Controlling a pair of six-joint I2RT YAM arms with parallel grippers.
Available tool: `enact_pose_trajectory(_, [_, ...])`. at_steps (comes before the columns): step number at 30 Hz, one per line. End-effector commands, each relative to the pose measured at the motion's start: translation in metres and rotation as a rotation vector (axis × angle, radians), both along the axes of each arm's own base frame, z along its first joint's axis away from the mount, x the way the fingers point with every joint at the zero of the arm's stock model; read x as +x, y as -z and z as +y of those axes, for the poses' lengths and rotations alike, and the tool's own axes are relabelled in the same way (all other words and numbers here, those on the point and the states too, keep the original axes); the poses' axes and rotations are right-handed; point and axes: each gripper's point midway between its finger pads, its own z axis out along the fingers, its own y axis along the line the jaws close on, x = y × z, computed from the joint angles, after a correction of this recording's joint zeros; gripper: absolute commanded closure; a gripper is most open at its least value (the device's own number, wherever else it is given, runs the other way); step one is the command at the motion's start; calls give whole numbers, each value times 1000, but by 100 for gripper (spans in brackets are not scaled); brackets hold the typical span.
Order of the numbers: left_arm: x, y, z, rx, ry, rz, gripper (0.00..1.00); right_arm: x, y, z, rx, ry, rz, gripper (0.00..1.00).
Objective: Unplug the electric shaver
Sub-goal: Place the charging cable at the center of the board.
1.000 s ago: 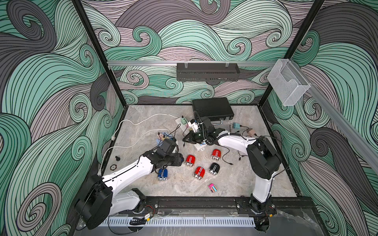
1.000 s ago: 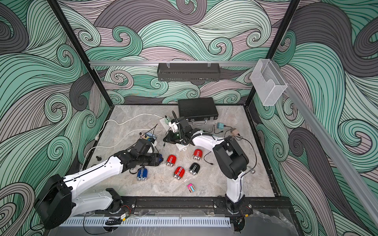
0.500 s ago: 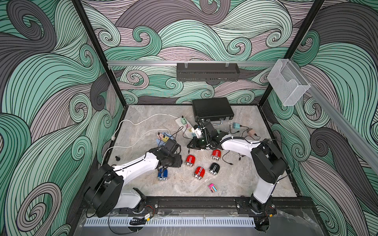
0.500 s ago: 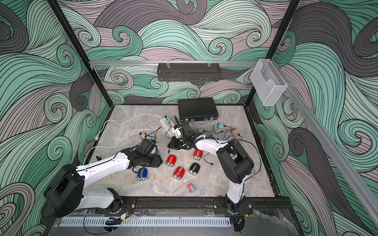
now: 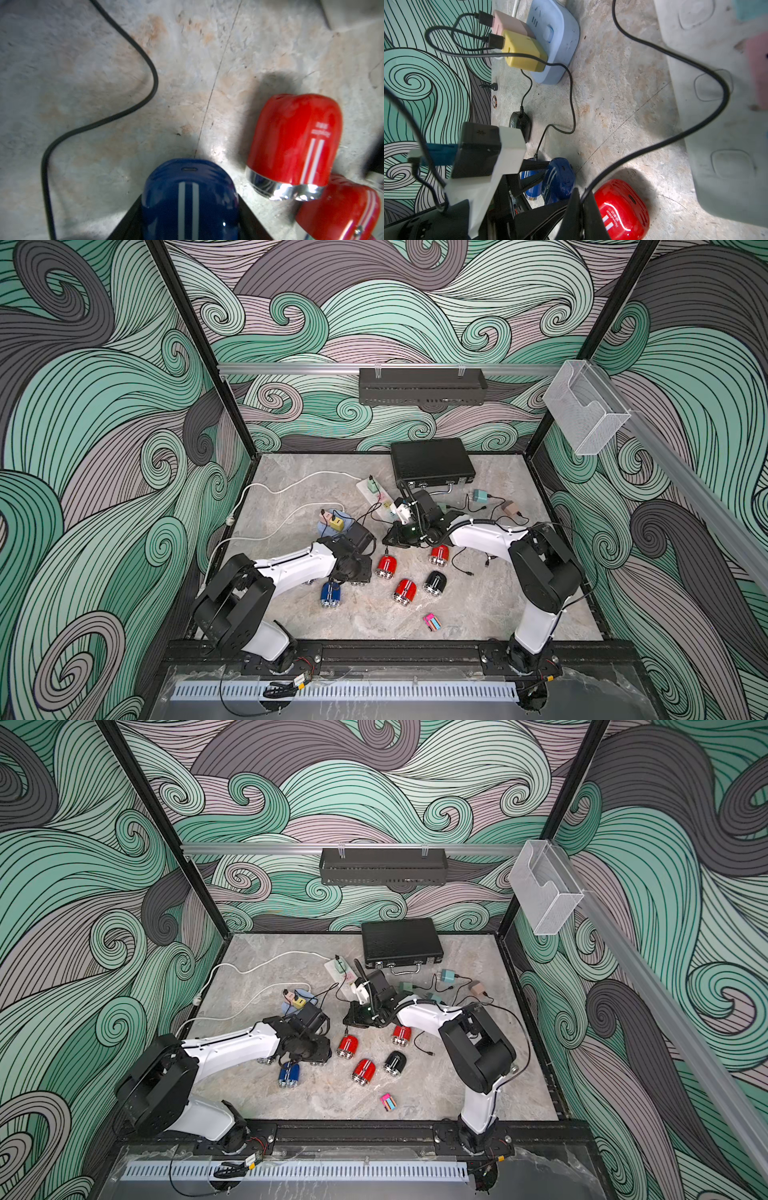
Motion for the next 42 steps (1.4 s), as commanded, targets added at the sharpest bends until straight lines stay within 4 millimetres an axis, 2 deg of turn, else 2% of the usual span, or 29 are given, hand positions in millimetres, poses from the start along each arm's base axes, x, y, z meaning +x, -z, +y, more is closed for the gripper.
enact_pose_trajectory(1, [-1,-3,-3,29,-5,4,100,3,11,1,-28,13,13,91])
enact_pose_trajectory(13, [-18,1,3,128,-47,43,100,11,19,18,-16,4,44,91])
enact_pose_trajectory(20, [-30,12,5,175,-71,66,97,13,24,28,-20,-1,55,91])
enact_pose_trajectory(22, [-31,12,3,173,-74,66,94,13,26,29,-24,-5,61,90])
enact_pose_trajectory(27, [-33,13,4,183,-83,64,77,12,36,28,-47,-3,73,90])
enact_pose_trajectory(37, [-35,5,1,159,-85,42,54,11,48,28,-62,4,98,90])
enact_pose_trajectory(42, [-34,-2,-1,138,-82,26,47,9,51,28,-64,3,102,89])
